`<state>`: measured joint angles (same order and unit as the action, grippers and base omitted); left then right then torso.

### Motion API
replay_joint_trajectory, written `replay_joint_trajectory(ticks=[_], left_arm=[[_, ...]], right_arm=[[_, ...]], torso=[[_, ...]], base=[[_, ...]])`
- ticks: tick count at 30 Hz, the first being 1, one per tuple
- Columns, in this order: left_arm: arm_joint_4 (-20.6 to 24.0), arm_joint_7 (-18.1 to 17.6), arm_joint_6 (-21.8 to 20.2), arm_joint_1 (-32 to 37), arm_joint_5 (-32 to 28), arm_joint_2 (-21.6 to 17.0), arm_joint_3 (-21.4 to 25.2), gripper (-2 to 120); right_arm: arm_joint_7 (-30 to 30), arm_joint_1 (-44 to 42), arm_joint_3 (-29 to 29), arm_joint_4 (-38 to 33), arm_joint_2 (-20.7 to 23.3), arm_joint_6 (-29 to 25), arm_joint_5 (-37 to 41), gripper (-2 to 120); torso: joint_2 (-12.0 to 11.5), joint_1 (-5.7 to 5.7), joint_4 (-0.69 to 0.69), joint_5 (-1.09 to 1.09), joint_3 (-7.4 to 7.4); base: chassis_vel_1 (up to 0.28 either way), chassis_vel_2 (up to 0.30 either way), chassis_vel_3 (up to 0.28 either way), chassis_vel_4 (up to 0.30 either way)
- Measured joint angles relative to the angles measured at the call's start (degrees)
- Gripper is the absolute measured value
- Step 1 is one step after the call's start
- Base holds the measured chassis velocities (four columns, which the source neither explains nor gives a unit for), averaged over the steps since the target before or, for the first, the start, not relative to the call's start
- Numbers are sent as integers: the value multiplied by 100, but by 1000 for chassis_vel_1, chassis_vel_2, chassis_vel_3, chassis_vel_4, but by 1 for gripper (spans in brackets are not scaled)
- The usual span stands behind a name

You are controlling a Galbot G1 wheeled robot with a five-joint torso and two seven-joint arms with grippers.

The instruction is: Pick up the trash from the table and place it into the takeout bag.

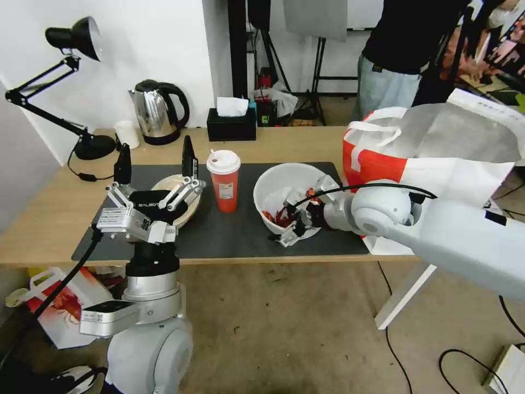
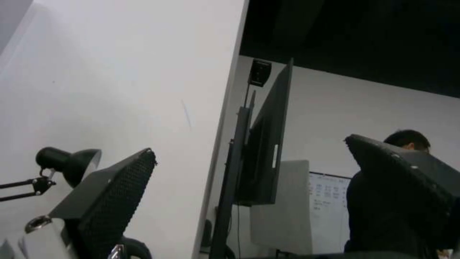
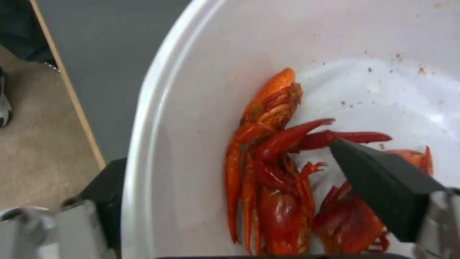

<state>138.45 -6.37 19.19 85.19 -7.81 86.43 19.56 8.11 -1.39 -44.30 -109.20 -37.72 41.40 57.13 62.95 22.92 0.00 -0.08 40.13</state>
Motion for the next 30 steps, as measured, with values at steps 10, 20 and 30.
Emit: replay_joint_trajectory(ticks=[10, 20, 30], left_arm=[[-33, -1, 0, -13, -1, 31, -12, 100], [-65, 3, -7, -24, 9, 40, -21, 100], [-89, 12, -16, -28, 39, 80, -46, 100]], right_arm=[[-66, 36, -27, 54, -77, -4, 30, 59], [-220, 91, -52, 106, -204, -3, 129, 28], [-247, 202, -102, 175, -278, -3, 156, 0]], torso=[[0, -1, 0, -1, -1], [0, 0, -1, 0, 0], [0, -1, 0, 0, 0]], base=[[0, 0, 0, 0], [0, 0, 0, 0], [0, 0, 0, 0]])
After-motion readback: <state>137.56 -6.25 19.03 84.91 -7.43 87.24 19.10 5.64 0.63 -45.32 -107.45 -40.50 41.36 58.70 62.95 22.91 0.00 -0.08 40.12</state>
